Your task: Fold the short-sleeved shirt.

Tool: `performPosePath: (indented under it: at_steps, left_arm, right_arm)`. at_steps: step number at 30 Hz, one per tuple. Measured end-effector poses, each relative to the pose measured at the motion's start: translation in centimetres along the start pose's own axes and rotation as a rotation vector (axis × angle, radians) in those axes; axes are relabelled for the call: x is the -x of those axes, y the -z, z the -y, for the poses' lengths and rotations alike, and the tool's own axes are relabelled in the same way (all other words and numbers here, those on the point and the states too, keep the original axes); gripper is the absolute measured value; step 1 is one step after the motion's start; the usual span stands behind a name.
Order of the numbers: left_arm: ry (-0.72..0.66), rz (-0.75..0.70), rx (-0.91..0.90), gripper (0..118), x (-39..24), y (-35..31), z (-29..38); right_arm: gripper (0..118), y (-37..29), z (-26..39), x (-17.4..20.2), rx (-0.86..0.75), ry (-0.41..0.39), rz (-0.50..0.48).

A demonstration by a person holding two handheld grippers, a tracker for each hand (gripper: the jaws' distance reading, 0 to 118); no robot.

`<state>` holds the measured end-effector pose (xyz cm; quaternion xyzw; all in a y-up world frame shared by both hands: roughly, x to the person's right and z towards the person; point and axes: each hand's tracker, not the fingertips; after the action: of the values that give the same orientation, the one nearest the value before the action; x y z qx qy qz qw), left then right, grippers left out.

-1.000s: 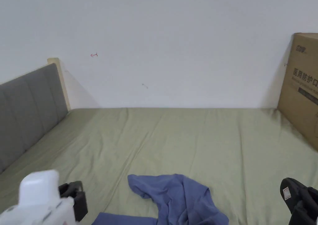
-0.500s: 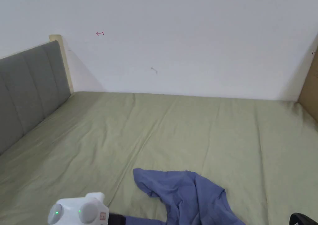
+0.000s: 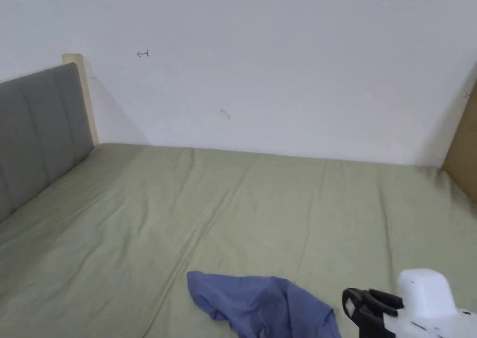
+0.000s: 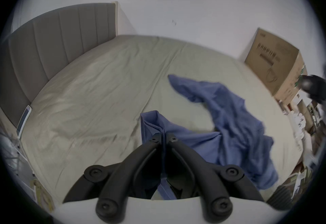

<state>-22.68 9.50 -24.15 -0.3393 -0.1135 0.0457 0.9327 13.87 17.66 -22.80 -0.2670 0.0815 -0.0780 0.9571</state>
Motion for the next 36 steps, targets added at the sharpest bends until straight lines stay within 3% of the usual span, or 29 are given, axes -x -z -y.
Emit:
performPosePath:
  at_steps: [3, 4, 5, 6, 7, 10, 13, 15, 16, 17, 19, 20, 25, 30, 32, 36]
  left_arm:
    - [-0.02, 0.028, -0.064, 3, 0.4, -3.1, 0.1]
    - [-0.032, 0.042, -0.084, 3, 0.4, -3.9, 0.1]
    - [-0.038, 0.054, -0.093, 3, 0.6, -4.5, 0.3]
    - [-0.032, 0.056, -0.087, 3, 0.6, -4.9, 0.5]
    - [-0.028, 0.055, -0.086, 3, 0.6, -5.2, 0.6]
    - [0.016, 0.028, -0.067, 3, 0.4, -5.5, 1.4]
    - [0.015, 0.033, -0.046, 3, 0.7, -5.4, 1.9]
    - [-0.001, 0.041, -0.027, 3, 1.3, -5.2, 1.8]
    - [-0.003, 0.039, -0.025, 3, 1.5, -5.2, 1.8]
    - [-0.004, 0.035, -0.021, 3, 1.5, -5.2, 1.8]
    - [-0.006, 0.031, -0.016, 3, 1.9, -5.0, 1.7]
    - [-0.014, 0.033, -0.014, 3, 2.1, -5.0, 1.5]
    - [-0.09, 0.054, -0.093, 3, 1.4, -7.4, -0.4]
    - [-0.011, 0.045, -0.205, 3, 0.1, -10.8, -3.7]
    - [-0.002, 0.045, -0.235, 3, -0.1, -12.2, -4.8]
    - [-0.01, 0.075, -0.291, 3, -0.1, -14.5, -7.8]
  right_arm:
    - [5, 8.5, -3.4, -1.5, 0.177, -0.006, 0.028]
    - [35, 11.3, -4.1, -1.8, 0.257, -0.015, 0.039]
    - [89, 14.3, -4.6, -2.0, 0.363, -0.032, 0.031]
    - [111, 17.3, -5.0, -2.3, 0.433, -0.02, 0.028]
    - [115, 19.4, -5.1, -2.5, 0.487, -0.026, 0.019]
    - [115, 25.5, -4.1, -3.0, 0.595, -0.076, 0.137]
    - [111, 29.8, -2.5, -4.2, 0.697, -0.078, 0.194]
    - [86, 29.9, -1.4, -4.7, 0.729, -0.043, 0.204]
    - [84, 29.5, -1.3, -4.8, 0.721, -0.014, 0.171]
    - [69, 28.5, -1.4, -4.5, 0.661, -0.019, 0.181]
    - [9, 26.7, -1.6, -4.3, 0.658, -0.049, 0.104]
    - [3, 25.9, -1.7, -4.2, 0.679, -0.055, 0.045]
    - [3, 16.4, -3.3, -3.8, 0.475, -0.069, 0.009]
    - [3, 3.2, -6.8, -5.5, 0.259, 0.087, -0.023]
    - [3, -1.9, -7.8, -6.5, 0.202, 0.116, -0.033]
    - [3, -10.2, -9.8, -8.0, 0.124, 0.086, 0.084]
